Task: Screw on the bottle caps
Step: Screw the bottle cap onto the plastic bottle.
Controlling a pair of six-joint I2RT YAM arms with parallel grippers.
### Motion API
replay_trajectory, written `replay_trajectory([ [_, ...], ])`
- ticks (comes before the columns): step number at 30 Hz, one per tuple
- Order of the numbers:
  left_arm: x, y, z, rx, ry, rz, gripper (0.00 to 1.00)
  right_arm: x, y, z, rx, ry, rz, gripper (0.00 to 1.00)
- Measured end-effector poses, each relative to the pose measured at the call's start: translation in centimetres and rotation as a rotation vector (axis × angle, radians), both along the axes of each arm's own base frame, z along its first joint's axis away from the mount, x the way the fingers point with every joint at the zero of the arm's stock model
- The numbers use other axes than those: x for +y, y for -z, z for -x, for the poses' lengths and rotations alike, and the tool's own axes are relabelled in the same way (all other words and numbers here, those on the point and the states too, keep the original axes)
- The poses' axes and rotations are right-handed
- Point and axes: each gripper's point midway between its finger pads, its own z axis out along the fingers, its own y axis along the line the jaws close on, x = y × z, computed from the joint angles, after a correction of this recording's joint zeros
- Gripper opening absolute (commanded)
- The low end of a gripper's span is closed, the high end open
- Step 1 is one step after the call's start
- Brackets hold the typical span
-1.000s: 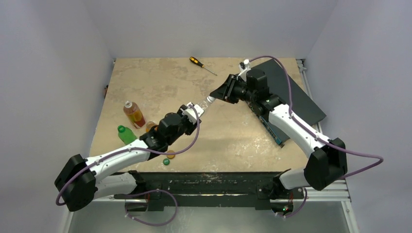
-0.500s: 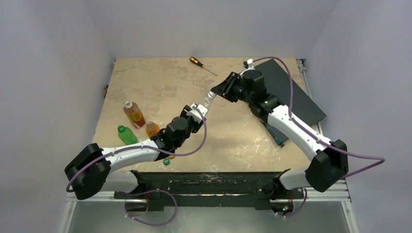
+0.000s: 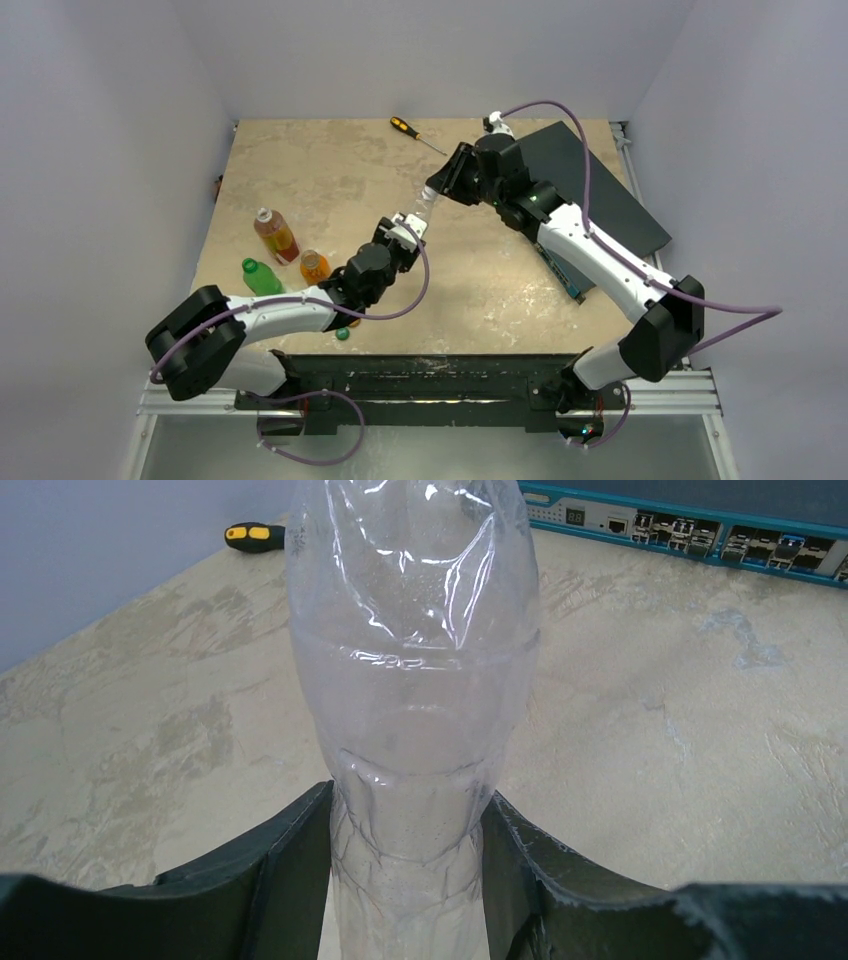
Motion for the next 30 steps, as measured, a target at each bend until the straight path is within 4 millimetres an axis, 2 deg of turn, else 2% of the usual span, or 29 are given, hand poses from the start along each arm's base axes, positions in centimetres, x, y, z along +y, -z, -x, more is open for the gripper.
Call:
replay_trajectory([
  [9,-0.5,-0.3,-0.4,-0.034,-0.001,0.046,0.00,0.2,-0.7,0.1,-0.042,0.033,0.116,0.27],
  [17,-0.9,-1.1,-0.4,-0.065,0.015,0.092,0.00,0.1,-1.9,0.3,-0.068,0.041,0.159,0.44],
  [20,-2.0,-2.6,-0.2,-0.105,0.061,0.147,0.00,0.2,-1.3,1.0,-0.048,0.019,0.190,0.51],
  [23,-2.5,-2.5,0.2,-0.102,0.086,0.153,0.00,0.2,-1.1,1.4,-0.043,0.006,0.221,0.54],
  [30,-3.4,-3.5,0.6,-0.127,0.134,0.195,0.00,0.2,-2.4,2.0,-0.064,-0.019,0.234,0.86],
])
